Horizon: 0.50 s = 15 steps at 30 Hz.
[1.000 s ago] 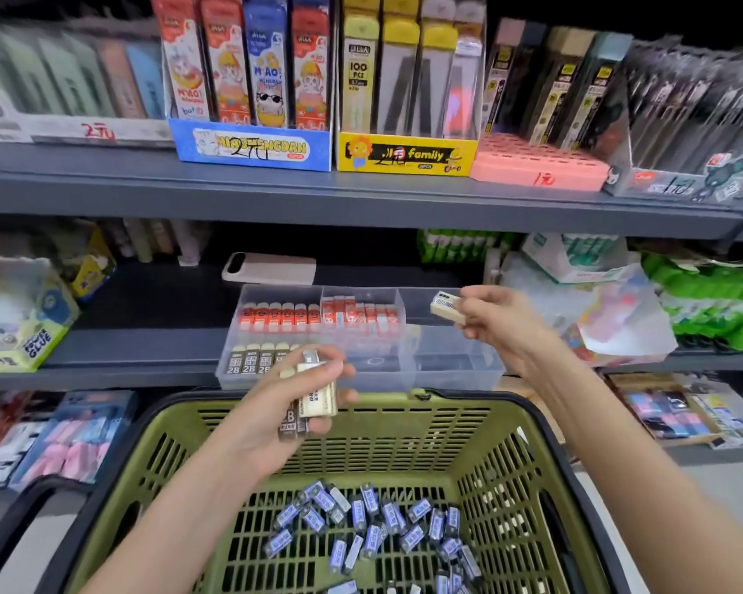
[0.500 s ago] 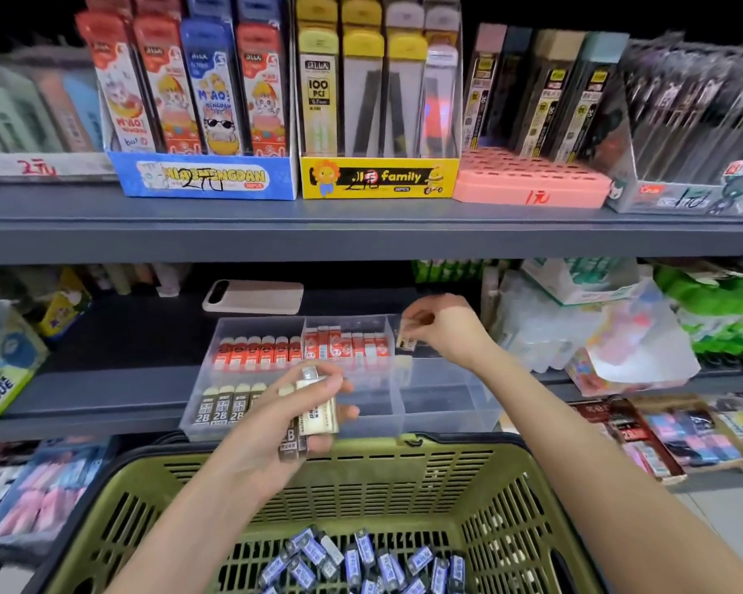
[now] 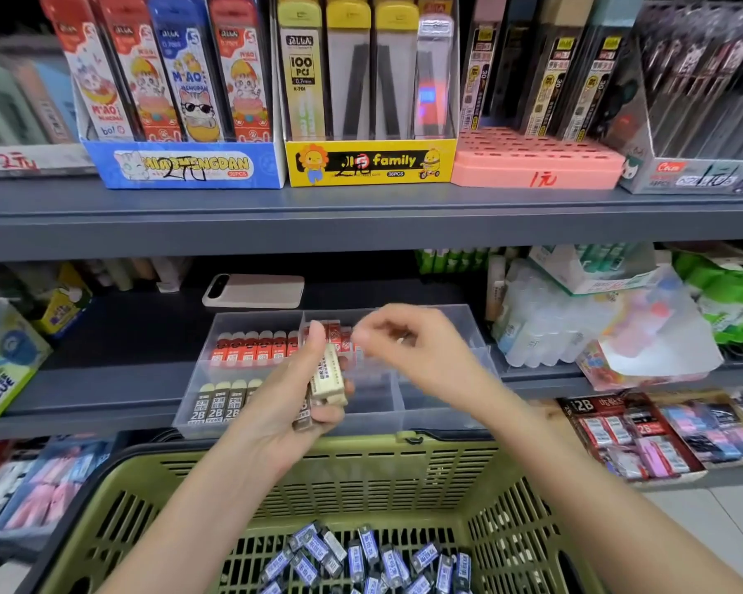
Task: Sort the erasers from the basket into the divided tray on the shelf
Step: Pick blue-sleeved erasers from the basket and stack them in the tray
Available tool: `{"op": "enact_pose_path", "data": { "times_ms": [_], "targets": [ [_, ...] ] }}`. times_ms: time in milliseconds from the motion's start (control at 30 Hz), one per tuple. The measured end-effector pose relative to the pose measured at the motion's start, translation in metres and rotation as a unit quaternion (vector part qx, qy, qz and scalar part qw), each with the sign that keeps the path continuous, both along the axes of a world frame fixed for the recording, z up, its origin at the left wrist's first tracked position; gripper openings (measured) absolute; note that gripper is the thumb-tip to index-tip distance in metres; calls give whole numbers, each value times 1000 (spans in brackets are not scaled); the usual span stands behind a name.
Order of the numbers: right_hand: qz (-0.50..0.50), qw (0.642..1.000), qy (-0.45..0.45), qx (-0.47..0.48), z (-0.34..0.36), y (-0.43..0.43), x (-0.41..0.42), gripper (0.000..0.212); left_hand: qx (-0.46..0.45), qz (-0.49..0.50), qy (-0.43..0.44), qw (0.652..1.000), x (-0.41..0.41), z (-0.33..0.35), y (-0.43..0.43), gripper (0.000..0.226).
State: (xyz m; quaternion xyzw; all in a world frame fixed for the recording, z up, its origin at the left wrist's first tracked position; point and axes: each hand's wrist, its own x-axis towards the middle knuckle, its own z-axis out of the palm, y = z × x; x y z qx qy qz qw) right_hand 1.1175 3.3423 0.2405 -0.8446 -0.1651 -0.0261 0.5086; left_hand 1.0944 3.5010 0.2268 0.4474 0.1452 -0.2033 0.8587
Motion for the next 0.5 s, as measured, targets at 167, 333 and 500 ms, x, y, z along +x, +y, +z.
{"op": "enact_pose_path", "data": {
  "times_ms": [167, 333, 500],
  "targets": [
    [55, 993, -26, -96, 7, 19, -21, 41, 41, 3, -19, 999, 5, 3, -14, 80],
    [32, 986, 71, 147, 15, -3, -10, 23, -41, 23, 32, 998, 8, 8, -17, 60],
    [-176, 980, 10, -90, -5, -47, 36, 30, -79, 36, 63, 994, 14, 11, -12, 27]
  ]
}}
